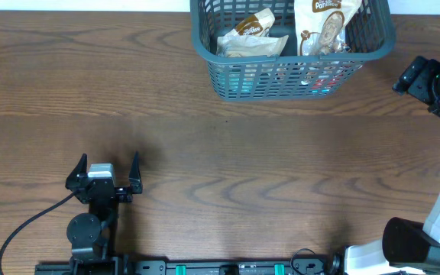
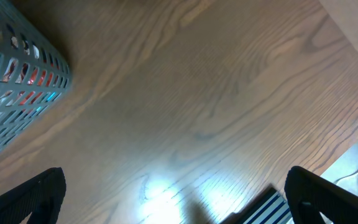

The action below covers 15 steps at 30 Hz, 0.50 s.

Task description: Pack container

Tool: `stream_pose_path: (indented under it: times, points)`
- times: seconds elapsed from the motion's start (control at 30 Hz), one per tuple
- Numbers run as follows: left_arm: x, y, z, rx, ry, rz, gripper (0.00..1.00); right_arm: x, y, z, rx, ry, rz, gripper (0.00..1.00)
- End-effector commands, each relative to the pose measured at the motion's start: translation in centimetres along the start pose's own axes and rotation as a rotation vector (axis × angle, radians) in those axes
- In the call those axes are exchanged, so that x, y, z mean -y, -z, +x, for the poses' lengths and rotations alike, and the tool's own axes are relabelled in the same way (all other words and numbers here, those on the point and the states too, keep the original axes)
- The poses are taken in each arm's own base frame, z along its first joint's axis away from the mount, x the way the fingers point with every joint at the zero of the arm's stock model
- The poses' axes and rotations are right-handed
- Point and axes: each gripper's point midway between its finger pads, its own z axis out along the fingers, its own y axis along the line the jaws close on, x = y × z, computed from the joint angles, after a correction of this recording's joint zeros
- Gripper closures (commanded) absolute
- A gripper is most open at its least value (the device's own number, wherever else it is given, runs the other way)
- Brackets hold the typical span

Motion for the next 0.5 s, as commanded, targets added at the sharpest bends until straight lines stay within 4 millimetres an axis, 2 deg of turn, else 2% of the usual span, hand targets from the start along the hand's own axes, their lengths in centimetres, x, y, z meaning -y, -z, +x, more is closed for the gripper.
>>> stream_pose_path:
  times: [0.0, 0.1, 0.27, 0.4, 0.47]
  points:
    - [0.1, 0.0, 1.4, -0.047, 0.014, 0.005, 0.01, 0.6, 0.6, -0.2, 0.023, -0.020, 0.010, 0.01]
    - [0.1, 0.0, 1.4, -0.047, 0.014, 0.005, 0.01, 1.0, 1.6, -0.2, 0.056, -0.030, -0.005, 0.01]
    - [0.1, 0.0, 1.4, -0.047, 0.014, 0.005, 0.01, 1.3, 4.7, -1.1, 0.190, -0.074, -0.083, 0.01]
    - [0.1, 0.0, 1.4, -0.047, 0.014, 0.005, 0.01, 0.0, 8.1, -2.5, 0.363, -0.104, -0.220, 0.01]
    - [0.1, 0.0, 1.4, -0.047, 0.014, 0.005, 0.01, -1.4, 9.9, -3.1, 0.469, -0.109, -0.316, 0.01]
